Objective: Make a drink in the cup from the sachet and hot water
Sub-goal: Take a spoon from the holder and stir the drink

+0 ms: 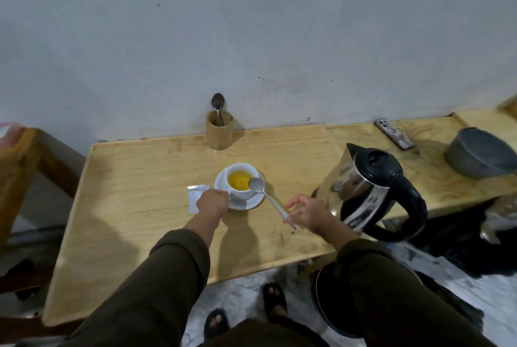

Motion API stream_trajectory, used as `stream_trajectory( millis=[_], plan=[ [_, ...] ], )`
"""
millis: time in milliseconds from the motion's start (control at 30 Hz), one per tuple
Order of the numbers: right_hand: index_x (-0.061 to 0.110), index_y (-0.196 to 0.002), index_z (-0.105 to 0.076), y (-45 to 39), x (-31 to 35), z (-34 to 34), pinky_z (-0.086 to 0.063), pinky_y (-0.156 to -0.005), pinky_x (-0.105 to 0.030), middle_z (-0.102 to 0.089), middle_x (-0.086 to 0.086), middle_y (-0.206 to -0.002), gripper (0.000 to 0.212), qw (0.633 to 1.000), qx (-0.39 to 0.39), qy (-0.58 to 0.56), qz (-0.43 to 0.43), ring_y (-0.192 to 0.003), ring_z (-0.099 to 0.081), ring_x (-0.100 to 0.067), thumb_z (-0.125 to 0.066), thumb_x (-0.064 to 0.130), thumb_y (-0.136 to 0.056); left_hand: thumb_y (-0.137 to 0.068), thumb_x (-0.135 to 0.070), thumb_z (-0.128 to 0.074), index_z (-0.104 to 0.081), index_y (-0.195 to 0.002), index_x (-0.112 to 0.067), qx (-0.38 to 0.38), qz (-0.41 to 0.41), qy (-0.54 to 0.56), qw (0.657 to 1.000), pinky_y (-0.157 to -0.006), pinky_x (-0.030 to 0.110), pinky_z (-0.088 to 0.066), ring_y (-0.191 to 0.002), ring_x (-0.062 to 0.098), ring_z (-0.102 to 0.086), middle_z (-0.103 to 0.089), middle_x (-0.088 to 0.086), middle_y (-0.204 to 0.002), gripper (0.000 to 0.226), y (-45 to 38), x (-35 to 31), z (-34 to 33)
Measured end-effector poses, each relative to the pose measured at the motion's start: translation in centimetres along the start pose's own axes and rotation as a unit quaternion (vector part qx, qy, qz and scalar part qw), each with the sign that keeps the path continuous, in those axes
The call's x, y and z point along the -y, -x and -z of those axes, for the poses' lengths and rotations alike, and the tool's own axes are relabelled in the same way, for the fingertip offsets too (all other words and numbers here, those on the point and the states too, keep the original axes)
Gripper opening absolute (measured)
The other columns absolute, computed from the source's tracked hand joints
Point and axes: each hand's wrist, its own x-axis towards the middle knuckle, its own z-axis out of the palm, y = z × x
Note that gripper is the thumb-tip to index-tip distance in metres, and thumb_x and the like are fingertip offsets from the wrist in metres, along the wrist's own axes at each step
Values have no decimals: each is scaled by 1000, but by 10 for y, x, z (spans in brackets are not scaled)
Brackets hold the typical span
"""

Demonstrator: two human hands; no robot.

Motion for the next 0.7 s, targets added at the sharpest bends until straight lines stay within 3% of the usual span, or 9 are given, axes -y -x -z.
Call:
stream_trajectory(
  millis=[67,167,233,333,400,567,633,700],
  plan=[
    [16,-74,-55,0,-14,-6,-45,-46,-11,-68,5,-57,28,999,-30,-31,-9,-53,-61,-6,-62,-10,-81,-96,-18,-44,-61,-124,-3,-16,-3,-3,1000,-98,39,-48,-120,34,-58,-63,18,-128,36,3,1,-3],
    [13,-69,-61,-1,-31,-14,-47,-47,-11,-66,9,-46,27,994,-89,-61,-7,-42,-59,3,-64,-11,-79,-99,-27,-39,-59,-123,-2,-44,-6,-51,998,-100,42,-46,-117,36,-58,-62,18,-126,40,9,2,-7],
    [15,-66,-64,-4,-37,-16,-47,-53,-19,-66,2,-60,26,989,-122,-81,-10,-51,-59,-6,-64,-8,-79,-98,-31,-39,-60,-122,-2,-56,-5,-40,998,-100,41,-46,-115,37,-58,-63,19,-124,42,10,3,-10],
    [12,-80,-64,-15,-38,-18,-46,-68,-27,-65,-9,-80,14,987,-134,-89,-27,-74,-59,-21,-64,-2,-80,-97,-31,-40,-60,-122,-5,-70,8,2,998,-99,40,-47,-114,36,-58,-64,18,-123,41,11,3,-12],
    [14,-83,-63,-25,-36,-18,-45,-73,-31,-64,-6,-80,13,984,-141,-85,-71,-81,-56,-21,-63,1,-81,-96,-30,-41,-61,-121,-7,-76,18,29,997,-98,41,-48,-113,36,-58,-64,17,-121,39,13,3,-13],
    [21,-63,-61,-55,-32,-22,-39,-52,-23,-54,1,-62,28,979,-133,-92,-127,-65,-52,-20,-62,-1,-81,-94,-31,-45,-63,-120,-13,-88,40,89,991,-92,38,-49,-113,33,-58,-65,15,-121,37,16,1,-17],
    [12,-72,-69,-64,-30,-25,-45,-55,-25,-57,0,-62,16,976,-143,-86,-142,-67,-55,-21,-63,-2,-79,-94,-31,-46,-63,-122,-13,-94,46,101,989,-93,37,-49,-114,32,-57,-64,14,-122,37,16,-1,-19],
    [16,-73,-68,-68,-28,-27,-50,-65,-28,-62,-2,-70,16,974,-159,-61,-151,-72,-58,-21,-64,2,-79,-93,-31,-48,-63,-122,-14,-100,53,112,987,-90,35,-49,-115,31,-57,-64,14,-122,36,16,0,-20]
  ],
)
